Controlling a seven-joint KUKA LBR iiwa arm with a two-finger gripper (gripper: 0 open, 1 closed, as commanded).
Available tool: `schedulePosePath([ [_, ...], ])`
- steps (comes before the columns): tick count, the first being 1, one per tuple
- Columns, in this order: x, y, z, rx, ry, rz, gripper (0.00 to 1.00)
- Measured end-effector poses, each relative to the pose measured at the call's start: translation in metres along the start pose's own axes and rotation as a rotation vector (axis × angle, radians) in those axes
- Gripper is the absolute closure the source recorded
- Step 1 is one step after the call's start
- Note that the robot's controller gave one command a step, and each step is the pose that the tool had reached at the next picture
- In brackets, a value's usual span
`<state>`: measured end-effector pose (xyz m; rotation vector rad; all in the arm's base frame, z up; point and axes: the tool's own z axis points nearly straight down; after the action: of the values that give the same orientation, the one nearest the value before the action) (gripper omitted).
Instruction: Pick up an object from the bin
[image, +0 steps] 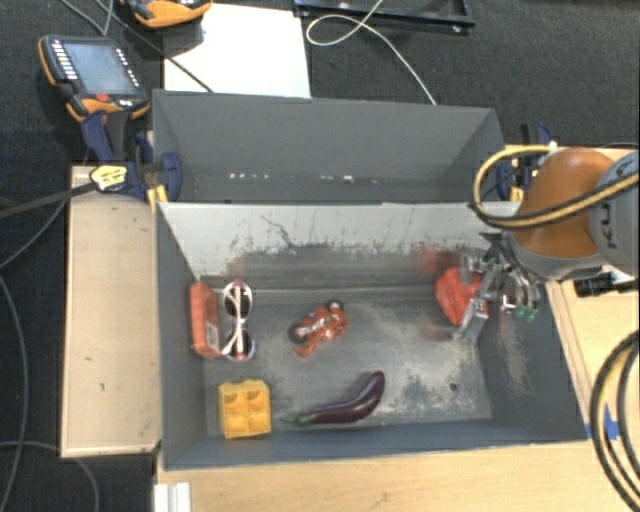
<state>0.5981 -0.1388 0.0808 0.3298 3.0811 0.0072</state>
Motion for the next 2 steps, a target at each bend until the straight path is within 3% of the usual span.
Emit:
schedulePosePath([
  [1, 0.0033, 0.002, 0.003, 0.001, -0.014, 0.239, 0.0],
  [2, 0.0007, -0.0024, 0.0018, -0.004, -0.021, 0.09, 1.0],
])
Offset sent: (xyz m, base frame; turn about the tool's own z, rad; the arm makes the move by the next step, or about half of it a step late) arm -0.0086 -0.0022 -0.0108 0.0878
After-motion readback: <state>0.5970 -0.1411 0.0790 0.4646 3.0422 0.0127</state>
